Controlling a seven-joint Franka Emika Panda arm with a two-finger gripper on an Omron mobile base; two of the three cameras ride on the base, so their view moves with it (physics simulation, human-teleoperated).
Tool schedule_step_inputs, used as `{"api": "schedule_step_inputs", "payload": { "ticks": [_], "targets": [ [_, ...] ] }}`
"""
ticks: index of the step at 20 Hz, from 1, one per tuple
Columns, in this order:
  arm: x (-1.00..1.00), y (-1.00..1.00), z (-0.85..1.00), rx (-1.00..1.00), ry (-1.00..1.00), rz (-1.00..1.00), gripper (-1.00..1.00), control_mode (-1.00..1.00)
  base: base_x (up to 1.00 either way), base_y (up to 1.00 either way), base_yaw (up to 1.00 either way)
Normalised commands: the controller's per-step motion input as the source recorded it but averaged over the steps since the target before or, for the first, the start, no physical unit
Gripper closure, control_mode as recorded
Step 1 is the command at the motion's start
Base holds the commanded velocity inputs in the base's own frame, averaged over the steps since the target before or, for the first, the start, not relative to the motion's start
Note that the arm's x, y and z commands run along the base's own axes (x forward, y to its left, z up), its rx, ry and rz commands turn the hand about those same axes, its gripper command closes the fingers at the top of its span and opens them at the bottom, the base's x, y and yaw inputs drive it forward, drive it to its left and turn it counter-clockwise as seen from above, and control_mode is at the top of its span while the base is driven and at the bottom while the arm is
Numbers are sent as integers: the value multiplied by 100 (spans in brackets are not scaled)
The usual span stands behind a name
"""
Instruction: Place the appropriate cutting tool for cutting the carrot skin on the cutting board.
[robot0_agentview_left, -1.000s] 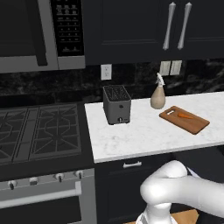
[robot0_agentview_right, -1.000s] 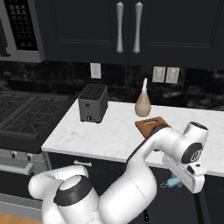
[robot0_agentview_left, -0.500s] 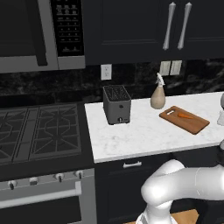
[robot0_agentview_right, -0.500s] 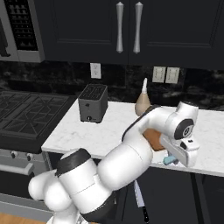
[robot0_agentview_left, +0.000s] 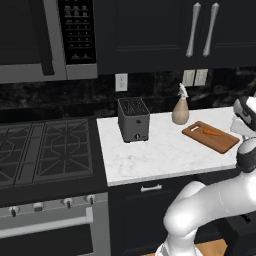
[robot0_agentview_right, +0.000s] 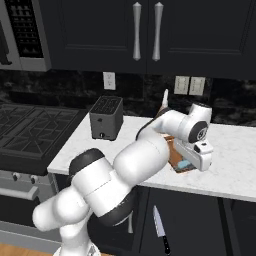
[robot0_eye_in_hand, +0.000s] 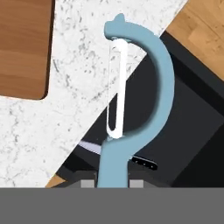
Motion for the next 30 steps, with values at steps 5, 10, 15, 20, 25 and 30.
{"api": "schedule_step_inputs", "payload": {
  "ticks": [5,10,15,20,25,30],
  "targets": [
    [74,17,0,0,-8,2,100,-100,0,0,0],
    [68,0,-4,0,-1,2,100,-100,0,0,0],
    [65,0,-22,0,0,1,100,-100,0,0,0],
    [51,0,-31,0,0,0,100,-100,0,0,0],
    [21,0,-30,0,0,0,100,-100,0,0,0],
    [11,0,-42,0,0,0,100,-100,0,0,0]
  ]
}}
